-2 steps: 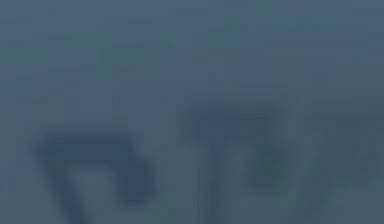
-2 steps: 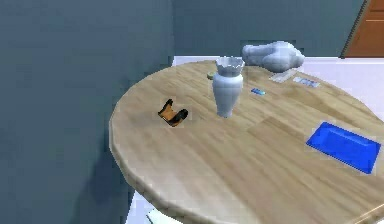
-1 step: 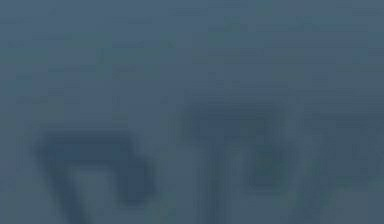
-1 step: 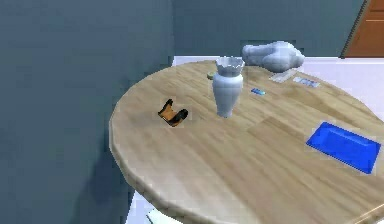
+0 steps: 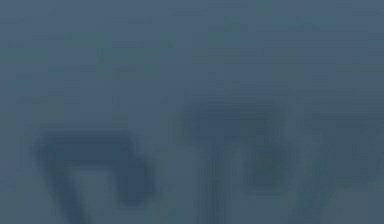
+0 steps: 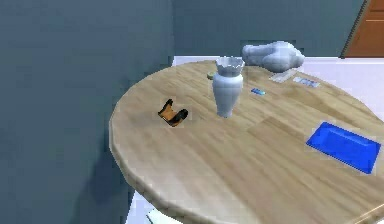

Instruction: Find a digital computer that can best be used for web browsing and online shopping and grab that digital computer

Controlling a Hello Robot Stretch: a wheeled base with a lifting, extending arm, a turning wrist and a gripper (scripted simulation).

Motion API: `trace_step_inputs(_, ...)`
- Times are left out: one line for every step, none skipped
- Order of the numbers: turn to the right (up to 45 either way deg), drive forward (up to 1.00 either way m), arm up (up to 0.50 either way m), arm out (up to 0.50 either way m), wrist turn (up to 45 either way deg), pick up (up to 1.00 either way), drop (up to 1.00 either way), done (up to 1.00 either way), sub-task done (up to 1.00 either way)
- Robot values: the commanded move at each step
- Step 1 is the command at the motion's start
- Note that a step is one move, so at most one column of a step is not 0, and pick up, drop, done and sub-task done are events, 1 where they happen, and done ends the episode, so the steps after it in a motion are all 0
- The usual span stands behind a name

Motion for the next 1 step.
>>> trace_step_inputs(0.0,0.00,0.00,0.00,0.0,1.00,0.00,0.00,0.00)
